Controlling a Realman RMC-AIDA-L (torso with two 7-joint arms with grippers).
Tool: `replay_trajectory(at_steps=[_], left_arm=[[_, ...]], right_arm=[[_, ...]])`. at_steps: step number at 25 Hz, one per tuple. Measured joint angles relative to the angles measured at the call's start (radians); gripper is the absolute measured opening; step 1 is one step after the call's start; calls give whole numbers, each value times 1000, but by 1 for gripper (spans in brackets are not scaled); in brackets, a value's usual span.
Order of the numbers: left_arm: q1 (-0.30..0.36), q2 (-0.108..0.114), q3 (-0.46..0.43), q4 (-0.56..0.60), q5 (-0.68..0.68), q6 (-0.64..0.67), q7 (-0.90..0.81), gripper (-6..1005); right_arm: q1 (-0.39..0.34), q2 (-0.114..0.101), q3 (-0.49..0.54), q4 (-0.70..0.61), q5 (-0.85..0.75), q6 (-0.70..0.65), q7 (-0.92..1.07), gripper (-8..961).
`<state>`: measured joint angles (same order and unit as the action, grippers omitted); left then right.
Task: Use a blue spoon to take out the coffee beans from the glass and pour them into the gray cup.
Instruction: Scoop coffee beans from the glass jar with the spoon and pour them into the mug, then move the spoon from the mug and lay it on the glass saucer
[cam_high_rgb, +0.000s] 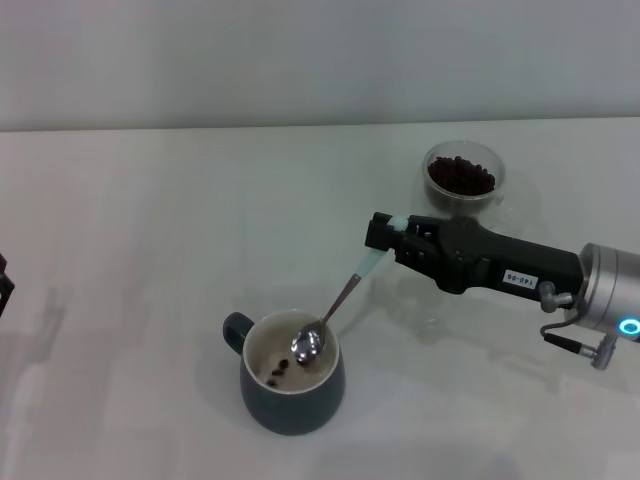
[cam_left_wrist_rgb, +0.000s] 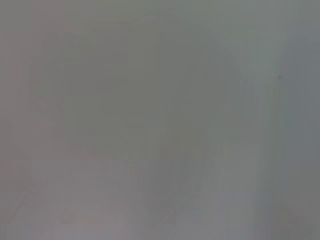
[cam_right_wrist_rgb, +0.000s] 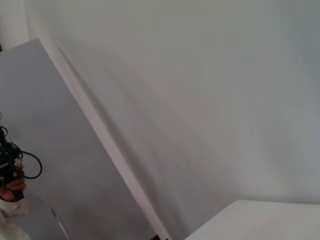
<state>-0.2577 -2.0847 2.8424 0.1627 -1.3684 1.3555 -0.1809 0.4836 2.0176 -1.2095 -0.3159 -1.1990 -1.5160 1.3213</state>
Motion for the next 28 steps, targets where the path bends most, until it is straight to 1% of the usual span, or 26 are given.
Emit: replay_trajectory(at_steps=[6,9,13,16,18,21,25,28], left_arm=[[-4,0,0,1,0,0,0,800],[-5,0,0,6,0,1,0,799],[-4,0,0,10,0,1,0,799],[1,0,0,11,-2,1,0,799],[3,0,-1,11,-4,1,0,799],[5,0,-1,11,-5,1,0,799],[0,0,-4,11,-7,-12,0,799],[-6,0,-4,11,-7,-23,0,799]], right_arm=[[-14,-2,1,-4,23,-42,-60,143],[-23,-6,1,-2,81,-61,-57,143],[-58,-12,6,8,216,-70,-28,143],[-94,-15,51,40,298,-7,78,143],[-114,-15,89,56,309,35,121,143],[-142,-16,128,67,311,103,133,143],[-148,-15,132,69,305,191,130,143],[-139,-15,114,69,281,225,129,143]])
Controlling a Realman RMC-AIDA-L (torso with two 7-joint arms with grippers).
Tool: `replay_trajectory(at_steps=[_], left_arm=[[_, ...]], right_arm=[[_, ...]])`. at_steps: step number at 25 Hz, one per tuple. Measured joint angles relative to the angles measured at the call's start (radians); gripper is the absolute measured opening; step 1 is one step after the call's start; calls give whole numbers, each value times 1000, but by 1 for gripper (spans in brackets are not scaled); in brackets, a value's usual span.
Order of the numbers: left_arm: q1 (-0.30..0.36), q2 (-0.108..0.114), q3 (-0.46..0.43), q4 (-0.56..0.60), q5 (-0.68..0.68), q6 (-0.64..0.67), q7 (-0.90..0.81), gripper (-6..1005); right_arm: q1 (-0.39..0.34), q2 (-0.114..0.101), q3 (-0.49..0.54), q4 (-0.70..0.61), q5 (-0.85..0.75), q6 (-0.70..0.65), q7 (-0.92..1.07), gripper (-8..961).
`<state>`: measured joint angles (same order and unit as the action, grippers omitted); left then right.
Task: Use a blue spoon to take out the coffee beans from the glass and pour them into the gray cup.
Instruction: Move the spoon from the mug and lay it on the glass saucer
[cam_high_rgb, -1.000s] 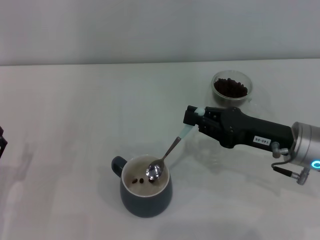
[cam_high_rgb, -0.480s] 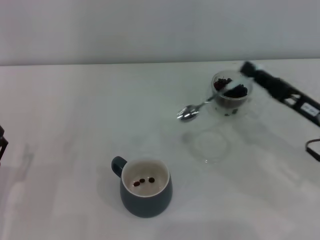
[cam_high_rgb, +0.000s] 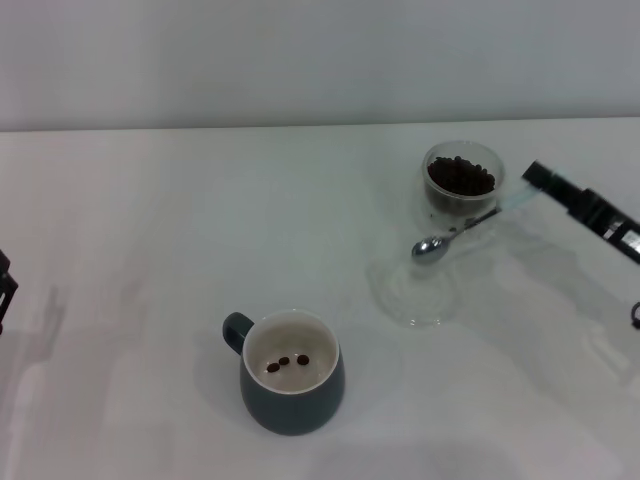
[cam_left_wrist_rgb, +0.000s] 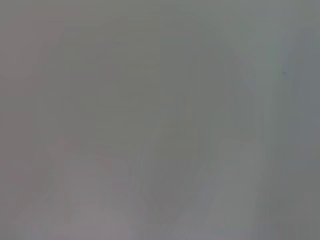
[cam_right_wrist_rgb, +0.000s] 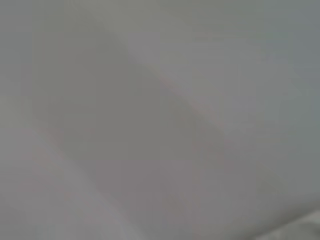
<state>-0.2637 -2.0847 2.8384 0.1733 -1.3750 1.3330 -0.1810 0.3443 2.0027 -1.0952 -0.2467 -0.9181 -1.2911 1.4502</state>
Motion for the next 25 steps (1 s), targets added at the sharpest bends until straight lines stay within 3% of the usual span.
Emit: replay_trajectory(at_steps=[10,25], left_arm=[[-2,0,-4,0,-1,-3,0,799],[-4,0,0,3,-1,-3,0,800]], right_arm=[[7,5,-19,13,-32,134,-9,144],[30,10,-66,64,-24,151,-10,241]])
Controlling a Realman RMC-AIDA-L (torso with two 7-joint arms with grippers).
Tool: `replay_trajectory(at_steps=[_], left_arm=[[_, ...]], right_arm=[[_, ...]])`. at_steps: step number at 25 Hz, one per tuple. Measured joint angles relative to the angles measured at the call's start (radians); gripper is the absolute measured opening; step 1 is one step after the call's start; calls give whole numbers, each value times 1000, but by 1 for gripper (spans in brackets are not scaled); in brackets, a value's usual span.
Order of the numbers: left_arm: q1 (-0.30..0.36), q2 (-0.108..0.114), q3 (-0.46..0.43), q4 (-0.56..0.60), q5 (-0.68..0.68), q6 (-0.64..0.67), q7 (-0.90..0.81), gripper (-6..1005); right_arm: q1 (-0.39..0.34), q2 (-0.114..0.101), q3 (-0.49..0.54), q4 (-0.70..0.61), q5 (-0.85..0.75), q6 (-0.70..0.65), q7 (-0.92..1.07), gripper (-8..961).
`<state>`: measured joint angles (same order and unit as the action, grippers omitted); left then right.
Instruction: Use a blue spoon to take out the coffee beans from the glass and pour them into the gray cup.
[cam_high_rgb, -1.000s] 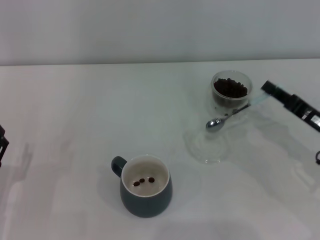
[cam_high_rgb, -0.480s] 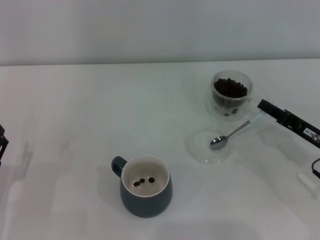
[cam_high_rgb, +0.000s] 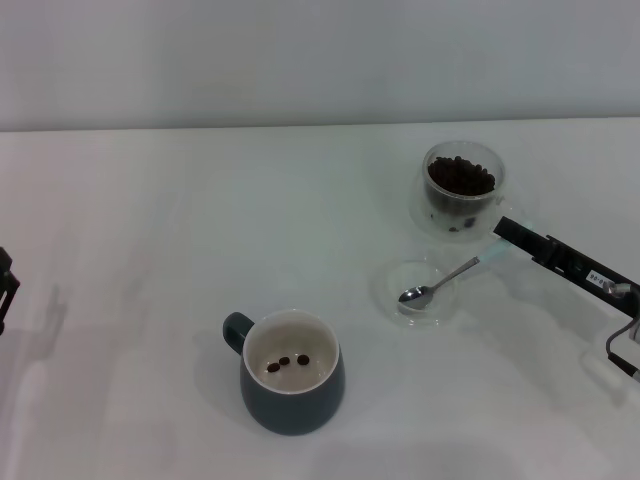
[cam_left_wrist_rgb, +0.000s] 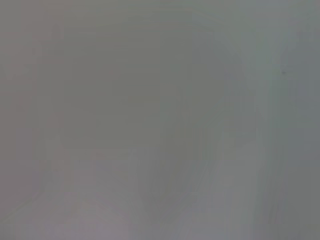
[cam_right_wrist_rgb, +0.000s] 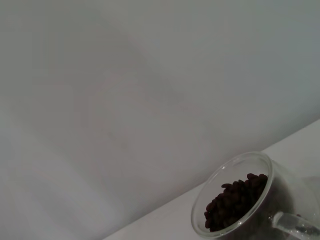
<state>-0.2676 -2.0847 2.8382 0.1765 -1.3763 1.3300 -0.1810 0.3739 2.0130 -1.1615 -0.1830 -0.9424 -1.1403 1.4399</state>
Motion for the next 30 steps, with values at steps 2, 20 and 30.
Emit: replay_trajectory(at_steps=[2,20,30], left_arm=[[0,0,-1,0,-1,0,0,800],[-5,2,-6,-4,-9,-7,0,800],[-6,0,-6,0,-16,-9,0,799]], right_arm=[[0,1,0,0,0,2,0,254],[-21,-11,138,-29,67,122,-46,660],[-25,-1,311,-40,79,9,-651,844]])
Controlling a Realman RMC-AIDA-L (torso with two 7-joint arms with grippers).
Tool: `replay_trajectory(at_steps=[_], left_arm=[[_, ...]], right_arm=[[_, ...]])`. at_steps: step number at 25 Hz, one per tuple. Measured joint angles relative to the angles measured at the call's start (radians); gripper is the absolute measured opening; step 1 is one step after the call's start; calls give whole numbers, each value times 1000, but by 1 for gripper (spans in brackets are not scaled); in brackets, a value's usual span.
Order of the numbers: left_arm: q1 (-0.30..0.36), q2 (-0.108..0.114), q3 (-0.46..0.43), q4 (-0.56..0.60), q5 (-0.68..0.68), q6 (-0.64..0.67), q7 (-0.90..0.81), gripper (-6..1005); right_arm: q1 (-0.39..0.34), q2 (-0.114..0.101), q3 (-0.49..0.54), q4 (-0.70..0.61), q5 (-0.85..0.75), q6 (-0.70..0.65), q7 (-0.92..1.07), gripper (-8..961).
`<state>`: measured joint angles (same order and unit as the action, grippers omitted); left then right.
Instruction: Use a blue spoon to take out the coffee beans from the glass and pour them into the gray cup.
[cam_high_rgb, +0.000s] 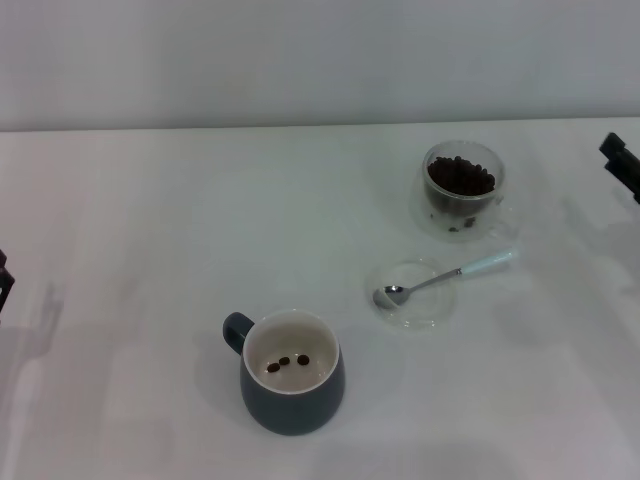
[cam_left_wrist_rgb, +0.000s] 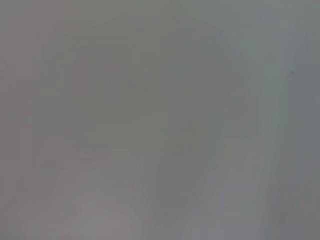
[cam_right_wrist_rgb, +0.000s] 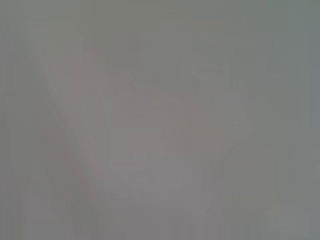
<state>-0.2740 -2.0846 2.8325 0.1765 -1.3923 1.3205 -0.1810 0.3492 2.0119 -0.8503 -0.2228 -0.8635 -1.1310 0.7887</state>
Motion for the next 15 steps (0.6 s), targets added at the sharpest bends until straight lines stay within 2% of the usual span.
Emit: replay_trajectory(at_steps=[2,3,7,10,15], left_arm=[[0,-1,2,4,0,-2,-13,799],[0,-1,2,5,-1,-2,-19,799],[2,0,0,6,-17,-5,-124,799],[1,1,0,2,-17,-5,-134,799],[-1,-2,0,7,-17,-4,-113,803]], right_arm=[[24,5,0,64,65,-54,-281,857],[24,5,0,64,65,-54,-281,855],[51,8,2,164,203,-175,-537,844],[60,8,1,180,226,-189,-561,845],[91,7,3,182,227,-138,-558,846]])
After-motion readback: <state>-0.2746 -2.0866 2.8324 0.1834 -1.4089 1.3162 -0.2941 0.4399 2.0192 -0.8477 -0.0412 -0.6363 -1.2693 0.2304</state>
